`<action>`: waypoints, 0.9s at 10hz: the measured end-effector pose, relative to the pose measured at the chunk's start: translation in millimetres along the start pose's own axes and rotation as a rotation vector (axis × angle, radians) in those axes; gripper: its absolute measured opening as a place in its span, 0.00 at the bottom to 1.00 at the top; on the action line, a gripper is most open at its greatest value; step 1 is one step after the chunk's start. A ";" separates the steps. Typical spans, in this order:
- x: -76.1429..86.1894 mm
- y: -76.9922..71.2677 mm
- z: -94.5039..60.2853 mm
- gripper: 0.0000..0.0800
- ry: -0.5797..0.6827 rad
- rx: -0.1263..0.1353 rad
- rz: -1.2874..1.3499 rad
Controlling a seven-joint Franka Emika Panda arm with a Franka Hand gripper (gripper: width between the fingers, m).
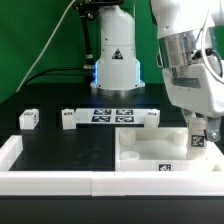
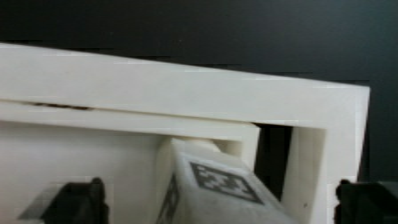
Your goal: Assemble one leg
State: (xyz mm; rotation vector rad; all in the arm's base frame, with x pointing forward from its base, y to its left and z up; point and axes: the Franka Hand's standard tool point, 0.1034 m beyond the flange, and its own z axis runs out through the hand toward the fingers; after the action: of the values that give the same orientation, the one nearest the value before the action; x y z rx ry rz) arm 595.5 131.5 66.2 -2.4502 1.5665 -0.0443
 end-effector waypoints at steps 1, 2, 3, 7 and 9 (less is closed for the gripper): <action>0.5 -1.5 0.3 0.81 -0.003 -0.008 -0.142; 1.0 -1.7 1.3 0.81 -0.005 -0.018 -0.280; 1.0 -2.5 2.0 0.81 -0.004 -0.023 -0.398; 0.0 -4.5 1.5 0.81 0.005 -0.043 -0.831; 0.6 -4.6 1.7 0.81 0.008 -0.048 -0.941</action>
Offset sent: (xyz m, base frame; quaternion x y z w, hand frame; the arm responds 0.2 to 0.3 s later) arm 0.0068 0.0046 -0.0011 -0.0206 -0.0028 -0.2427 0.9699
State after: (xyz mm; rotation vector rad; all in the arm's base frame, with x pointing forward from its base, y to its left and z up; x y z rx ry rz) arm 600.1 133.1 65.4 -2.9710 0.2946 -0.1705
